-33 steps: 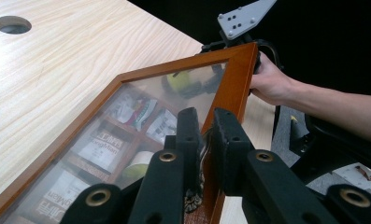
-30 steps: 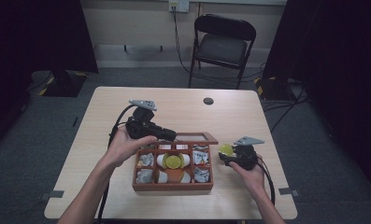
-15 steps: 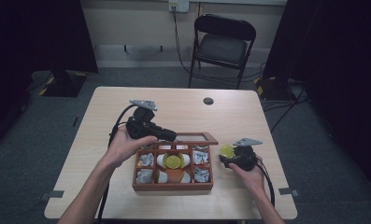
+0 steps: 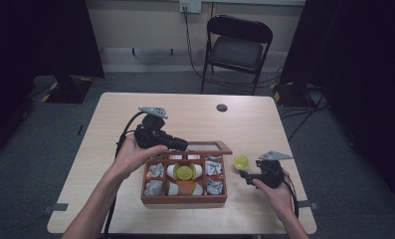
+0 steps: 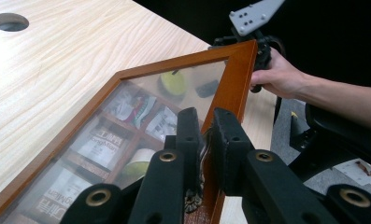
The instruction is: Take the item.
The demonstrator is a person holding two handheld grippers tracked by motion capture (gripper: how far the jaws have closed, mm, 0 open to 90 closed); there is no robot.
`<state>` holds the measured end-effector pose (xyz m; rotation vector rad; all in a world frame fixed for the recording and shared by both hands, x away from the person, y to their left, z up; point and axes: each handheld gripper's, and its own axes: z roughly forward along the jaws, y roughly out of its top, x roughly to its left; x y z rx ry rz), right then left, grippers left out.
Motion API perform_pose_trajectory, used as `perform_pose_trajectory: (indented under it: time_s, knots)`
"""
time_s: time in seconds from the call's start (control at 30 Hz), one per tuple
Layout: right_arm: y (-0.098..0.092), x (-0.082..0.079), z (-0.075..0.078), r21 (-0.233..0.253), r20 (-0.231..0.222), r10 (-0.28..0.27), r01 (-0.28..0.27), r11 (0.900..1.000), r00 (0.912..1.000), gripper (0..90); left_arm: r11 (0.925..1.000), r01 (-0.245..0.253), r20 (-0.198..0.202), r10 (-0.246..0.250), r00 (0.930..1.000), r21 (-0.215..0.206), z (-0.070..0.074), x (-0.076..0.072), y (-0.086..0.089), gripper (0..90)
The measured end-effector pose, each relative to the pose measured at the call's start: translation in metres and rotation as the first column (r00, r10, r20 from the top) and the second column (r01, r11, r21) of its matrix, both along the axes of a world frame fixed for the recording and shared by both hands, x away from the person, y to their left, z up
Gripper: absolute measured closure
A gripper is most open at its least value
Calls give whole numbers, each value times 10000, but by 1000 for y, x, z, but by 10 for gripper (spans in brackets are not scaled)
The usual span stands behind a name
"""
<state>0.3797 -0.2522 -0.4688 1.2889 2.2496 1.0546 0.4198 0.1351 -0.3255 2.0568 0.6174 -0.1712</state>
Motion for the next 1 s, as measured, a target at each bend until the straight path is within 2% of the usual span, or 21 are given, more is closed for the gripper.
perform_pose_trajectory:
  time_s: [0.13, 0.23, 0.4, 0.5, 0.57, 0.63, 1.0]
  knots:
    - [-8, -12, -8, -208, -82, 36, -38, 9998, 10000, 183, 9999, 110, -13, -110, 9999, 3, 0, 1, 0, 817]
    - [-9, -12, -15, -557, -191, -208, 197, 9983, 9996, 151, 9999, 102, 21, -102, 9999, 87, 0, 0, -1, 817]
    - [-5, -10, -26, -1100, -435, -263, 214, 9937, 9987, 140, 9997, 164, 5, -164, 9999, 201, -1, -3, -2, 817]
    - [-4, -11, -28, -1006, -232, -462, 437, 9940, 9987, 138, 9990, 291, 7, -291, 9996, 344, -2, -5, -3, 817]
    - [-4, -12, -30, -861, -47, -612, 605, 9944, 9981, 136, 9983, 328, 196, -338, 9992, 472, -3, -7, -5, 817]
    - [-4, -13, -32, -798, 86, -680, 685, 9945, 9976, 130, 9980, 387, 139, -395, 9991, 507, -3, -7, -5, 817]
    - [-4, -14, -32, -798, 85, -750, 755, 9939, 9971, 130, 9963, 519, 183, -533, 9984, 684, -7, -13, -7, 818]
